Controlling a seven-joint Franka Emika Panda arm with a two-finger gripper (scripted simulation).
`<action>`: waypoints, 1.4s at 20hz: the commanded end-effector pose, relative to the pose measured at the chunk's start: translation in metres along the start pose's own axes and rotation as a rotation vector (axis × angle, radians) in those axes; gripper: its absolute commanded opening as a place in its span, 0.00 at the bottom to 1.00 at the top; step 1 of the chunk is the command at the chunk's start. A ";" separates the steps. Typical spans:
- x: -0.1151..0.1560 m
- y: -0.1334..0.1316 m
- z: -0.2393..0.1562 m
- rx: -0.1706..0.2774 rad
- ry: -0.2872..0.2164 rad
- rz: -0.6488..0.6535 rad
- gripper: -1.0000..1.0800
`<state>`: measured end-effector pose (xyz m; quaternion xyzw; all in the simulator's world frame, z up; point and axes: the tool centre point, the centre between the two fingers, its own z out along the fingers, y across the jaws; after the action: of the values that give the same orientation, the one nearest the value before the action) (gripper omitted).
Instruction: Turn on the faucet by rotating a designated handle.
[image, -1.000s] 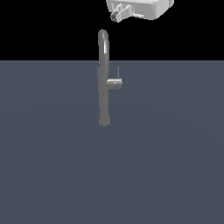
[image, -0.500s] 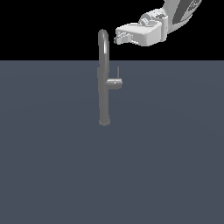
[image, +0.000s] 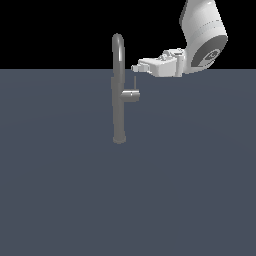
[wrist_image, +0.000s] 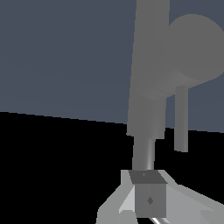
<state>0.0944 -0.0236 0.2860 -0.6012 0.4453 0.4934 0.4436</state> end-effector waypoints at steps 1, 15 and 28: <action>0.013 -0.005 0.001 0.035 -0.041 0.034 0.00; 0.039 -0.013 0.004 0.100 -0.115 0.099 0.00; 0.027 0.009 0.006 0.100 -0.115 0.099 0.00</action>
<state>0.0915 -0.0224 0.2562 -0.5263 0.4724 0.5256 0.4728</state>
